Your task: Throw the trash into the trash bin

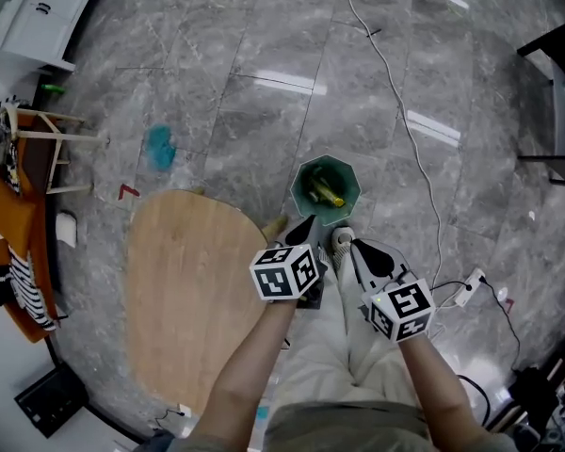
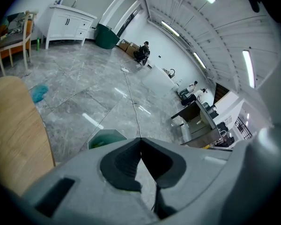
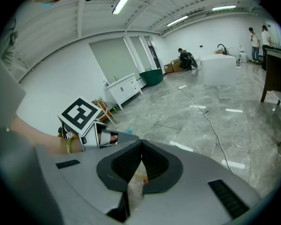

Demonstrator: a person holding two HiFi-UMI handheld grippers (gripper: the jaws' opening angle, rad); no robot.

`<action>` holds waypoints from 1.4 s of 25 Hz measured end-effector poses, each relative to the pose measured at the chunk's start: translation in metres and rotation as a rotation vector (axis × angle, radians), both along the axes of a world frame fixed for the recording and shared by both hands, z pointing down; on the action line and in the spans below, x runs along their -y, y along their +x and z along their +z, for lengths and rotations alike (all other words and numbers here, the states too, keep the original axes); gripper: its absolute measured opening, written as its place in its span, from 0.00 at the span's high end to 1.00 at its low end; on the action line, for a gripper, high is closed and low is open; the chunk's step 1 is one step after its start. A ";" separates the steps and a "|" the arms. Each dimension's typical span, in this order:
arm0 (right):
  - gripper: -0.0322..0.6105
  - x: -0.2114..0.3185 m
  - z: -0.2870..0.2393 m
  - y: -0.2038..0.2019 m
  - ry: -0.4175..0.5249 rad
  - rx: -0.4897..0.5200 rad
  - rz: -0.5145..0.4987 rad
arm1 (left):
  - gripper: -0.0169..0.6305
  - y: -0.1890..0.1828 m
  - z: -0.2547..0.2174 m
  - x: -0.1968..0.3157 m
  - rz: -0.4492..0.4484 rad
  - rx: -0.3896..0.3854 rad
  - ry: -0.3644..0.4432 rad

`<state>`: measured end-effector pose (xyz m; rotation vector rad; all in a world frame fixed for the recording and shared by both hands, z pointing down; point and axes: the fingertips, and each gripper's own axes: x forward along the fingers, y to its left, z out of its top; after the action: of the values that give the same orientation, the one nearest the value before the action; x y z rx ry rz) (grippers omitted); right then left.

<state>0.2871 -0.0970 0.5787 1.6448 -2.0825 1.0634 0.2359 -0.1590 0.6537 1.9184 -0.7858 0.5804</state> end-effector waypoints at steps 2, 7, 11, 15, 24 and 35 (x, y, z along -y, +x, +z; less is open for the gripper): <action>0.94 -0.001 -0.008 0.000 0.009 -0.005 -0.001 | 0.96 0.000 -0.009 -0.003 0.003 -0.007 0.004; 0.94 0.001 -0.026 -0.001 0.036 -0.013 0.002 | 0.96 0.001 -0.033 -0.008 0.006 -0.024 0.024; 0.94 0.000 -0.040 -0.004 0.051 -0.015 -0.003 | 0.96 0.003 -0.053 -0.010 0.016 -0.032 0.048; 0.94 0.001 -0.055 -0.003 0.069 -0.026 -0.012 | 0.96 0.005 -0.072 -0.011 0.032 -0.036 0.069; 0.94 0.004 -0.093 -0.005 0.115 -0.051 -0.040 | 0.96 -0.003 -0.118 -0.022 0.046 -0.042 0.092; 0.94 0.000 -0.144 -0.028 0.162 -0.017 -0.092 | 0.96 -0.017 -0.170 -0.046 0.057 -0.047 0.113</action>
<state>0.2589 -0.0970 0.4350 1.6057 -2.2619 0.8695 0.2189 -0.1130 0.4834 2.0561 -0.7501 0.5331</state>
